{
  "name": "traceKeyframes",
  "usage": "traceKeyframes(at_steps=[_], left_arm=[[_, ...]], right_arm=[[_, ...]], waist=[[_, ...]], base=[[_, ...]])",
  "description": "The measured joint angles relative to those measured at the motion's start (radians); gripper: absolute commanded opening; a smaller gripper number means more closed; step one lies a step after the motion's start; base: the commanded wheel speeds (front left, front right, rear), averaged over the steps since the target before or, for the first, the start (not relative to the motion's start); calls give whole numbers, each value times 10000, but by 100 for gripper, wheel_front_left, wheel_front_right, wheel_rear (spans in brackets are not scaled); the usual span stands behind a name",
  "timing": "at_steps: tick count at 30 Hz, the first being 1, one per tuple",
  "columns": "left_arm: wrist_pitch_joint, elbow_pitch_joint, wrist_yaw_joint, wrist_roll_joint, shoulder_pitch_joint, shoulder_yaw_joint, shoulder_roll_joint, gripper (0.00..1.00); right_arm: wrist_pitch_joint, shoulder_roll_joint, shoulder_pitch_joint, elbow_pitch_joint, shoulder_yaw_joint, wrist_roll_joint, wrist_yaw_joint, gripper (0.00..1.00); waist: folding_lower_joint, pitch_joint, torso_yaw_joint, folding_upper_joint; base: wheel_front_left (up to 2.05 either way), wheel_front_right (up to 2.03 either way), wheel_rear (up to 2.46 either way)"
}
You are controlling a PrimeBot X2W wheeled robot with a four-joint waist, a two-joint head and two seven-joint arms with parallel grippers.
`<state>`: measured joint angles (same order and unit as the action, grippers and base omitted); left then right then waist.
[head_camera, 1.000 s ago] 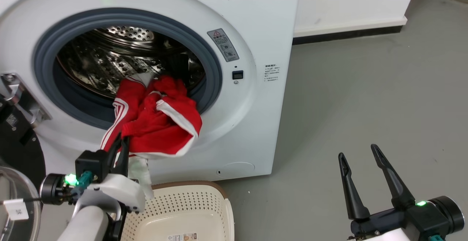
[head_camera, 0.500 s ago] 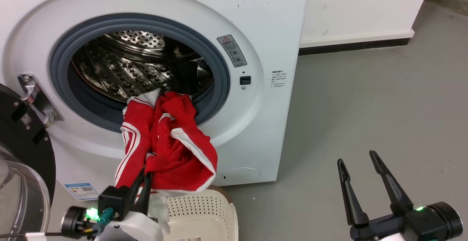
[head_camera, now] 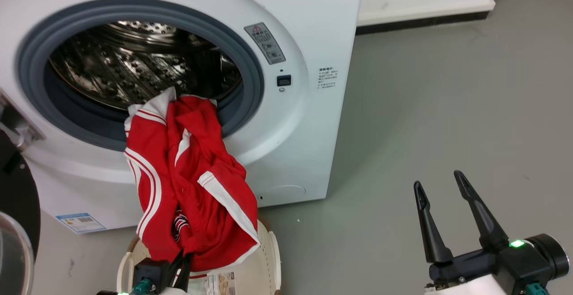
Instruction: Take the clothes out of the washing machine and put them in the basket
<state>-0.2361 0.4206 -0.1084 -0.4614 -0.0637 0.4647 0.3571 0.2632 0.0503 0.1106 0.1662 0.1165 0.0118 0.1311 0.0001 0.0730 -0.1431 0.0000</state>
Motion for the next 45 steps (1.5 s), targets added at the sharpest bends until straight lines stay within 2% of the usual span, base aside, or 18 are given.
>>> traceKeyframes(at_steps=[16,24,32,45], left_arm=[[-257,3672,832,102,-2101,-278,-755,0],[-268,5402,1260,309,-3413,-382,-849,0],[-268,6374,1455,523,-4215,-441,-905,0],[-268,7217,1701,729,-4695,-443,-1057,0]], right_arm=[[0,2,-1156,224,13,-50,0,100],[0,0,-1726,280,36,-161,0,100],[0,0,-2017,307,42,-290,0,100],[0,0,-2158,332,-2,-387,0,100]], waist=[[0,1906,-369,0],[1,2945,-531,0],[1,3509,-694,0],[0,3695,-732,0]], base=[[0,0,0],[0,0,0],[0,0,0],[0,0,0]])
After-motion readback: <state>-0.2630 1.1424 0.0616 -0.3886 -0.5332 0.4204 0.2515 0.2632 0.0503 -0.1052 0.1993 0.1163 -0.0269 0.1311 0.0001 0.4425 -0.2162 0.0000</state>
